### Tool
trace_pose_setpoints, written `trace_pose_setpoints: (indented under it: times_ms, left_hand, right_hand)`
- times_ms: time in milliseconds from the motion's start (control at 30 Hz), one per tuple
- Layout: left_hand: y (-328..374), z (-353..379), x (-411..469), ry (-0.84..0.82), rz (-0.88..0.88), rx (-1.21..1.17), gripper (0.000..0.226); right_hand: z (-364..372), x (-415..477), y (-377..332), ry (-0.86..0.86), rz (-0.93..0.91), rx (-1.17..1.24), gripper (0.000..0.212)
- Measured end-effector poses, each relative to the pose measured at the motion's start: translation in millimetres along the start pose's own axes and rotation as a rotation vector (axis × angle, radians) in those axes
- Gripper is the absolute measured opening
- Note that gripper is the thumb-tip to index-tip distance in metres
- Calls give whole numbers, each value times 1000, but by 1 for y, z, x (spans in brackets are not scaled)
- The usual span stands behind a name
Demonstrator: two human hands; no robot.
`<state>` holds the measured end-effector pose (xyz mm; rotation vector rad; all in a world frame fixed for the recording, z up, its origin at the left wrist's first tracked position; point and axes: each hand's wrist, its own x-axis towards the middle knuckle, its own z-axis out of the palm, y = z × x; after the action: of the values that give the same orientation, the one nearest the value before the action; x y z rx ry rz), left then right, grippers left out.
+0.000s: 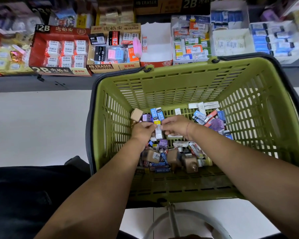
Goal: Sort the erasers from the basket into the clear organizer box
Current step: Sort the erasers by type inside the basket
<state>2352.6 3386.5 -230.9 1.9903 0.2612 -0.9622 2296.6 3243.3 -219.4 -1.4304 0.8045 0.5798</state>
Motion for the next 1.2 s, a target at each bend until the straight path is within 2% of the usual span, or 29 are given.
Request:
trace_pose_setpoints:
  times_ms: [100, 167, 267, 333, 433, 700, 800, 900, 1000, 1067, 1100, 1200]
  left_hand:
    - [-1, 5, 2, -11, -6, -53, 24]
    - [-2, 7, 2, -4, 26, -7, 23]
    - [-6, 3, 1, 102, 162, 328, 22]
    - [-11, -1, 0, 153, 183, 513, 23]
    - [-15, -2, -1, 114, 163, 642, 23]
    - [-15, 1, 0, 55, 189, 637, 23]
    - [-8, 4, -2, 121, 267, 610, 29]
    - [5, 7, -1, 215, 388, 601, 21]
    - [22, 8, 7, 245, 460, 605, 31]
    - [30, 8, 15, 243, 488, 663, 39]
    - [33, 9, 18, 236, 482, 690, 42]
    - [36, 12, 26, 212, 445, 803, 50]
  right_hand:
    - [5, 4, 10, 32, 78, 7, 29]
    - [7, 9, 14, 83, 94, 9, 30]
    - [5, 14, 14, 194, 141, -8, 32]
    - [4, 18, 15, 235, 159, -73, 31]
    - [6, 24, 17, 235, 145, -177, 28]
    - [4, 24, 23, 259, -29, -543, 22]
    - [-10, 15, 25, 111, -46, -747, 39]
    - [-14, 9, 24, 44, -95, -1006, 48]
    - [-11, 7, 22, 55, -111, -1133, 31]
    - [-12, 4, 20, 91, -110, -1121, 21]
    - [-16, 4, 18, 127, -112, -1066, 23]
    - [-36, 8, 15, 361, -105, -578, 19]
